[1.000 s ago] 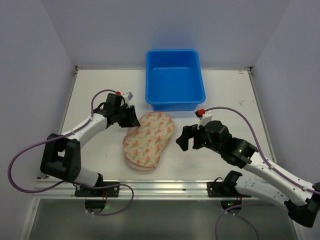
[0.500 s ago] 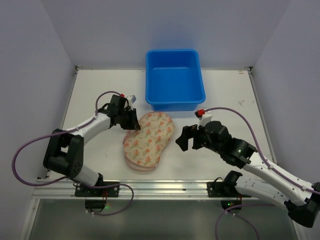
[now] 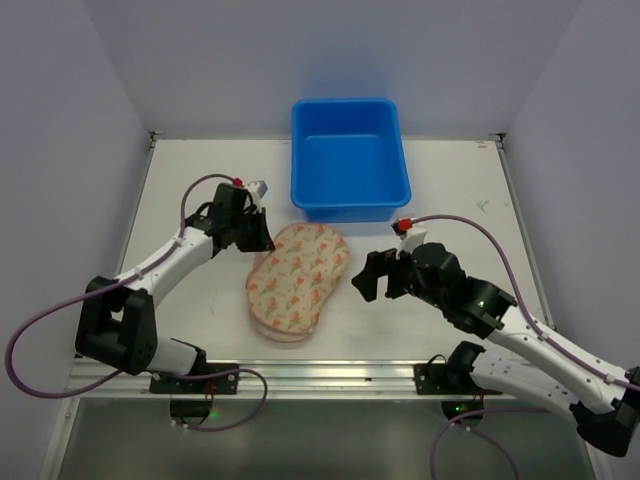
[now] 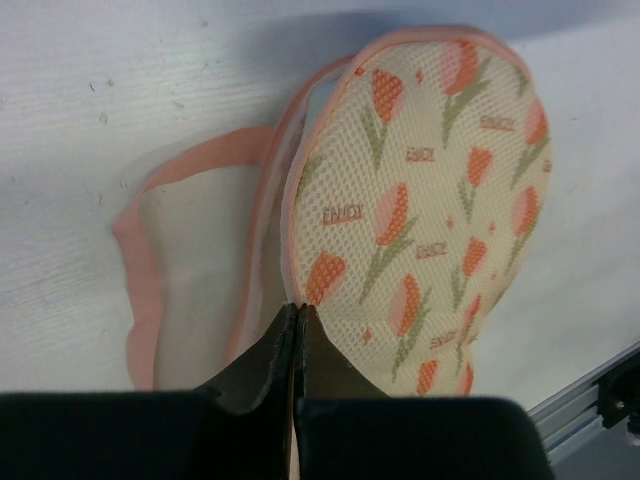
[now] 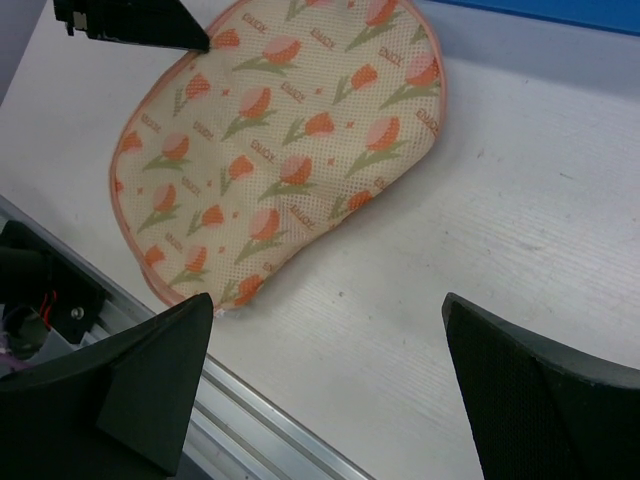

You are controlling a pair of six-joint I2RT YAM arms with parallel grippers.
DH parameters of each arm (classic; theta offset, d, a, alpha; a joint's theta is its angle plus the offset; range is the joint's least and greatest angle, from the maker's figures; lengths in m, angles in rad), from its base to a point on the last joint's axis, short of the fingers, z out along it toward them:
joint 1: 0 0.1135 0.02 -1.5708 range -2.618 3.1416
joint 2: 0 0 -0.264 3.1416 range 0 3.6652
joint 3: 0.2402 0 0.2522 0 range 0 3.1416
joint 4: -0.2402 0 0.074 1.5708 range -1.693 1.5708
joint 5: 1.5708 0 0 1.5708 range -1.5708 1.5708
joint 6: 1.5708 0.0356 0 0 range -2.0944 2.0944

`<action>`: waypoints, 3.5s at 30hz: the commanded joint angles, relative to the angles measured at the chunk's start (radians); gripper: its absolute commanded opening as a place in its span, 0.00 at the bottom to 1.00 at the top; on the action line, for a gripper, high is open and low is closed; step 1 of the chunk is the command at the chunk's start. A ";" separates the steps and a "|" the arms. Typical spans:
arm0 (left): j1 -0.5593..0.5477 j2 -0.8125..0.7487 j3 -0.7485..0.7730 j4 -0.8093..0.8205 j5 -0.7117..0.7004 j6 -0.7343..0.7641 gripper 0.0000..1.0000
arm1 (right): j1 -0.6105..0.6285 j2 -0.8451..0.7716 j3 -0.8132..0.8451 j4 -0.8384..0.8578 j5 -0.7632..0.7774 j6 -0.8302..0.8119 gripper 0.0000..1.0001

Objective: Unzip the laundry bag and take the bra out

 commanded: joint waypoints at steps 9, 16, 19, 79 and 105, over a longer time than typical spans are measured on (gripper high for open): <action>-0.334 -0.111 0.190 0.084 -0.058 -0.253 0.00 | -0.005 -0.182 0.008 0.005 0.173 0.013 0.99; -0.601 0.046 0.296 0.237 -0.095 -0.361 0.14 | -0.005 -0.435 -0.032 -0.011 0.335 0.014 0.99; -0.698 0.157 0.363 0.277 -0.113 -0.373 0.31 | -0.005 -0.550 -0.049 -0.011 0.372 -0.001 0.99; 0.317 -0.441 -0.215 0.078 -0.299 -0.009 1.00 | -0.114 1.022 0.431 0.381 -0.116 -0.292 0.71; 0.363 -0.412 -0.223 0.097 -0.212 -0.015 1.00 | -0.112 0.695 0.317 0.433 -0.177 -0.363 0.00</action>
